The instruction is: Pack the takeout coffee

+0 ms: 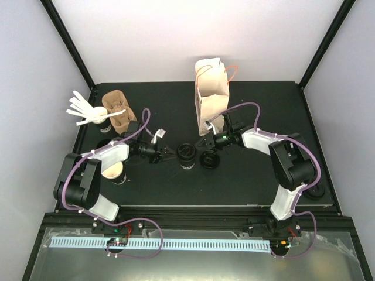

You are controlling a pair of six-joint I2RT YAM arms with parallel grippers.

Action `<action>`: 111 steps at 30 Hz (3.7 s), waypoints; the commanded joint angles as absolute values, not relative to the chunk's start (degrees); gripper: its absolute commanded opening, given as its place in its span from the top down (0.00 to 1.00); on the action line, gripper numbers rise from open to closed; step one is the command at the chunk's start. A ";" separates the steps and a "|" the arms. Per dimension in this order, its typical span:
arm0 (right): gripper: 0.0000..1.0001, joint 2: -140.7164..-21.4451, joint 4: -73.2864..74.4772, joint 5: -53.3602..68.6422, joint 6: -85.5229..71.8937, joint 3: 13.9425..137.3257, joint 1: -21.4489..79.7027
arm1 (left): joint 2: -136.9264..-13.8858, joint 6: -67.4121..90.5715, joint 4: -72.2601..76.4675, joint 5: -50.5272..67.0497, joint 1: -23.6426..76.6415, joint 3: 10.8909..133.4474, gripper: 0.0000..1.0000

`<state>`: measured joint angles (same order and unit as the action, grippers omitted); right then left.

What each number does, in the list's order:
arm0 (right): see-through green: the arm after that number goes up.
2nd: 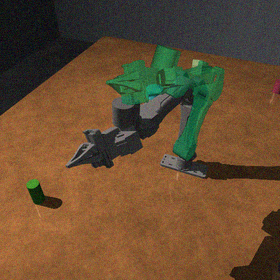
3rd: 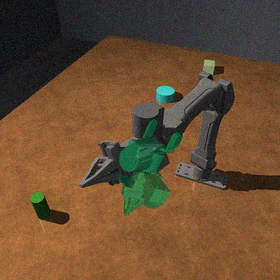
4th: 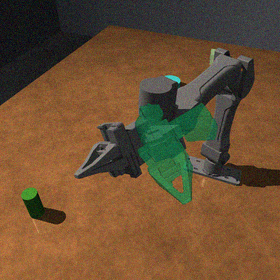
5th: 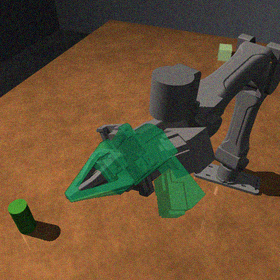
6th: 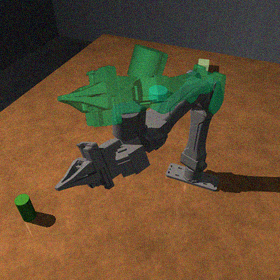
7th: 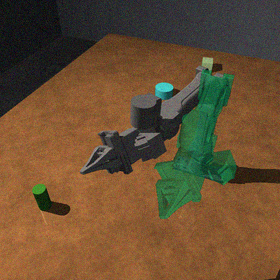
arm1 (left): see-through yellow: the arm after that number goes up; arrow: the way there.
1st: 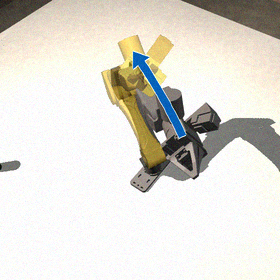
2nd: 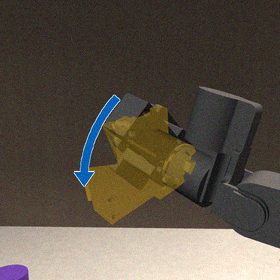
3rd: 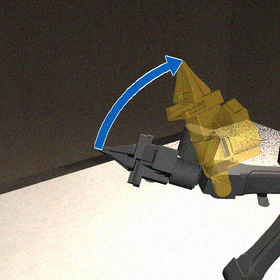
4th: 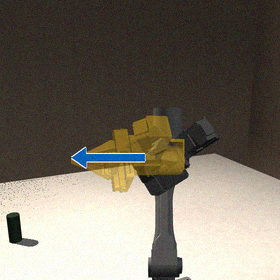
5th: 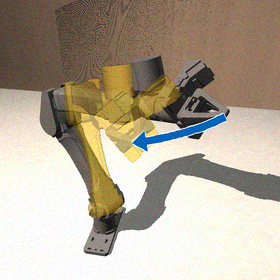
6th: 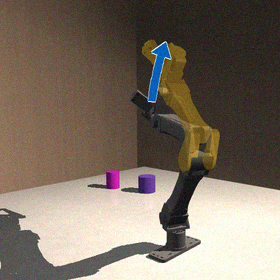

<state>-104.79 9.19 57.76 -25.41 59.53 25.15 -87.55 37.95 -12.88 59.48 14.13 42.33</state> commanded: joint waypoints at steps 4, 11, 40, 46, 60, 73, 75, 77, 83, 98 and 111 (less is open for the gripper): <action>0.81 -105.29 24.93 46.09 -23.88 56.73 27.48 | -89.65 35.16 -23.99 46.23 15.38 48.12 0.89; 0.80 -103.28 27.27 47.27 -24.62 59.36 28.01 | -91.54 35.11 -24.70 49.77 15.60 54.68 0.88; 0.75 -97.53 33.01 44.13 -33.45 69.80 29.58 | -94.05 26.09 -39.06 46.03 14.97 72.24 0.46; 0.58 -97.00 38.75 38.69 -26.64 73.94 30.15 | -90.12 23.91 -44.94 43.06 14.94 72.07 0.34; 0.32 -94.42 46.50 31.23 -16.26 76.14 36.69 | -85.00 17.72 -47.86 40.51 14.94 64.41 0.32; 0.25 -97.35 46.98 22.61 -19.41 75.15 42.55 | -90.91 19.19 -41.88 47.20 14.41 62.75 0.33; 0.27 -97.83 46.73 22.23 -19.95 75.23 42.58 | -92.22 19.65 -41.26 47.96 14.42 62.90 0.34; 0.28 -98.31 46.30 21.91 -20.24 75.23 42.54 | -93.29 20.54 -39.95 49.22 14.41 62.93 0.35; 0.34 -99.56 46.12 19.14 -21.87 76.04 42.29 | -93.89 22.08 -38.20 50.19 14.41 62.95 0.37; 0.38 -102.40 46.79 17.95 -20.12 78.80 38.46 | -90.53 25.25 -34.68 53.67 15.47 54.86 0.40; 0.39 -109.22 48.70 19.23 -19.09 88.98 37.80 | -88.48 28.99 -33.40 54.03 17.05 53.06 0.39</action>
<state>-107.74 48.77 18.57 -19.81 87.11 37.28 -90.32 27.22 -35.00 53.32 16.60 53.39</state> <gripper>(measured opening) 0.613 0.610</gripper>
